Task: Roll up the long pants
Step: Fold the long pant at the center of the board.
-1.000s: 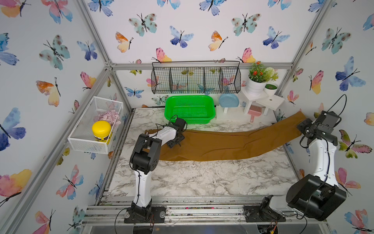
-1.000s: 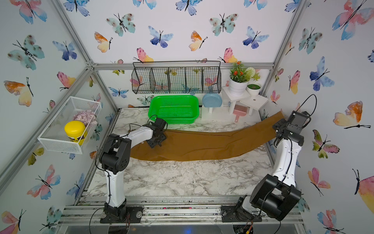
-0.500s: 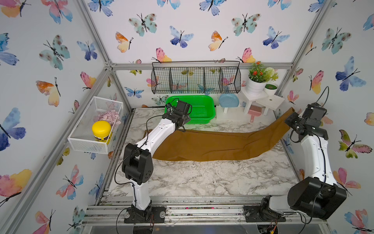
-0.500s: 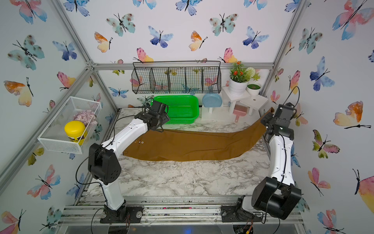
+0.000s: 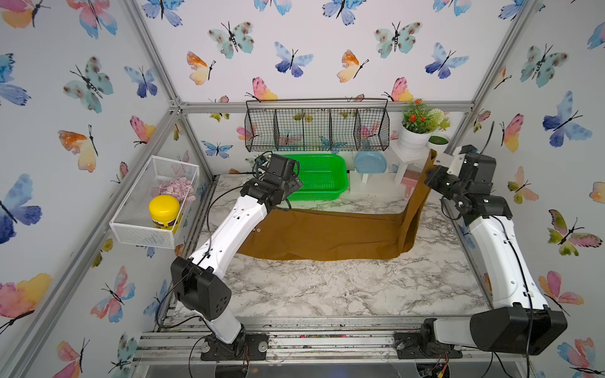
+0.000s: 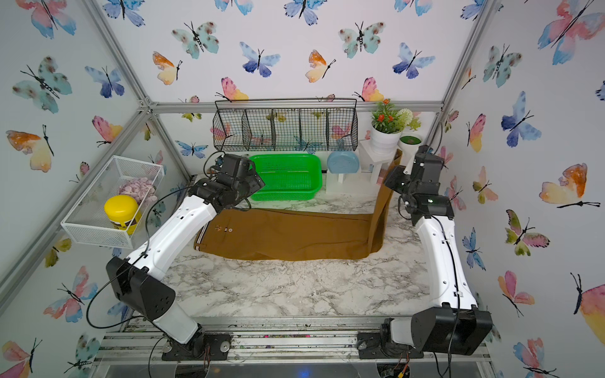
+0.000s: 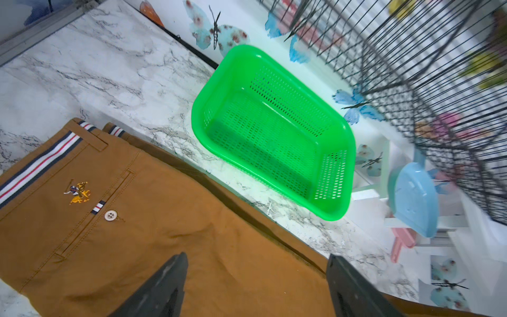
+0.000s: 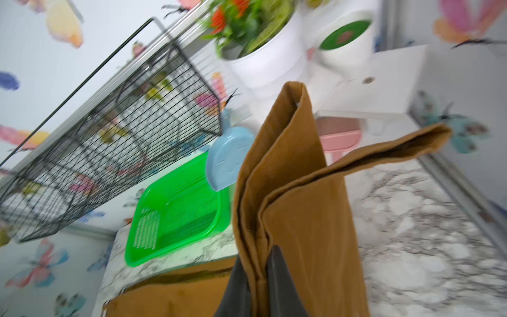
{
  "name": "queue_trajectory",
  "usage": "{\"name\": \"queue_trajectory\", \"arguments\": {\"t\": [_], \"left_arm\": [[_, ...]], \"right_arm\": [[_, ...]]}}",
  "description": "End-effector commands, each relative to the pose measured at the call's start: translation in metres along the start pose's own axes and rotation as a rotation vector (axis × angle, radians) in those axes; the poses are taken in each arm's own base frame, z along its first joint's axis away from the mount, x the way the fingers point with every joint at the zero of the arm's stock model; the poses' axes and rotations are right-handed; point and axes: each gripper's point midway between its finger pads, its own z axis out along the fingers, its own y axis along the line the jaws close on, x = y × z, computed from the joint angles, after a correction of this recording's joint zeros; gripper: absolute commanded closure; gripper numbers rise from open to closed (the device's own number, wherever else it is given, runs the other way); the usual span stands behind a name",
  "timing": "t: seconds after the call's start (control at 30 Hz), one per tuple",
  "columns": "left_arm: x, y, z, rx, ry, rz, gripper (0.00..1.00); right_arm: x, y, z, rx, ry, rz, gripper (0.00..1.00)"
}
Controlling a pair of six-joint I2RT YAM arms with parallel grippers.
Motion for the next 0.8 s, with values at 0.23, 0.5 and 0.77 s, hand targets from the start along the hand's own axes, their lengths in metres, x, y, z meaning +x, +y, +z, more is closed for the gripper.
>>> {"name": "queue_trajectory", "arguments": {"t": [0.23, 0.5, 0.77], "left_arm": [[-0.034, 0.026, -0.068, 0.005, -0.052, -0.006, 0.15], [-0.061, 0.065, -0.107, -0.019, -0.13, -0.118, 0.15], [-0.065, 0.07, -0.122, -0.018, -0.137, -0.124, 0.15]], "right_arm": [[0.052, 0.179, 0.036, -0.3, 0.073, -0.089, 0.97], [0.123, 0.281, 0.053, -0.402, 0.163, -0.19, 0.97], [0.184, 0.36, 0.055, -0.513, 0.229, -0.248, 0.97]]}}
